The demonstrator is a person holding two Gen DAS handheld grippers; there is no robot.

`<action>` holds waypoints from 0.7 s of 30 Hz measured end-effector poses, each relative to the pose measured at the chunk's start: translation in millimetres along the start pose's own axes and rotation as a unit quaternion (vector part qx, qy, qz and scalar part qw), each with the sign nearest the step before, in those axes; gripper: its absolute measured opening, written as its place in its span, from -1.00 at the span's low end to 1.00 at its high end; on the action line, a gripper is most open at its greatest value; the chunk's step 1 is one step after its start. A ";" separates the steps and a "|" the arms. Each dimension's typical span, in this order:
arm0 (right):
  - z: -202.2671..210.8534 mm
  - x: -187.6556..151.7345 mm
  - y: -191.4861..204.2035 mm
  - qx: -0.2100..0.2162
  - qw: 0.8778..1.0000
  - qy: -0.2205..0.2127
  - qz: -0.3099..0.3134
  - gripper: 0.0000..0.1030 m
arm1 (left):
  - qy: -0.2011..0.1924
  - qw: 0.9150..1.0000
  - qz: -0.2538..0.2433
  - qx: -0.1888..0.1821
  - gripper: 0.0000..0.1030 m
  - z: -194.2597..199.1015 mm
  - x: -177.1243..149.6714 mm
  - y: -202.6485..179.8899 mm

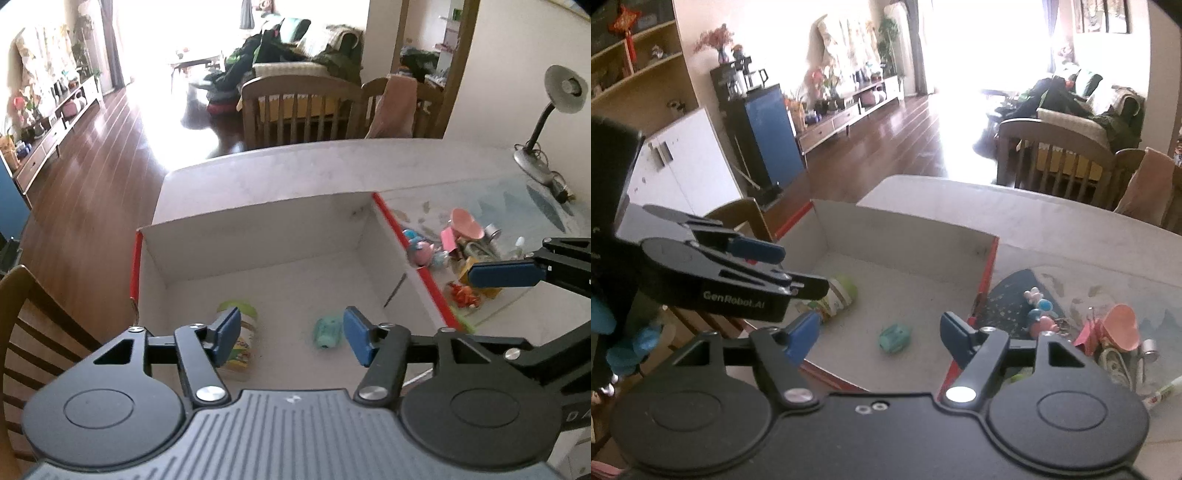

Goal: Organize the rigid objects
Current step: 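Withdraw both tools from the box back over the table items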

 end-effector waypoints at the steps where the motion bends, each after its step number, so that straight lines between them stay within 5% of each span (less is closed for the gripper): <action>1: 3.0 -0.8 -0.9 0.000 1.000 -0.005 0.000 0.50 | -0.004 1.000 0.000 0.000 0.22 3.6 -0.1 -1.9; 19: 78.3 -25.0 -38.9 -0.014 0.997 -0.080 -0.013 0.80 | -0.040 0.999 -0.009 -0.009 0.26 42.4 -3.3 -66.1; 21: 85.0 -29.6 -46.6 -0.015 0.996 -0.082 -0.011 0.80 | -0.041 0.999 -0.004 -0.009 0.44 43.6 -2.7 -75.2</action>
Point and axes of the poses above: each gripper's, at about its wrist camera, not at the fingertips, and z roughly against the way its jaws point, y to its left, x to its top, the point moved 5 cm from there along -z, roughly the way its jaws point, and after that the axes turned 12 degrees about x, right-handed, at the moved point
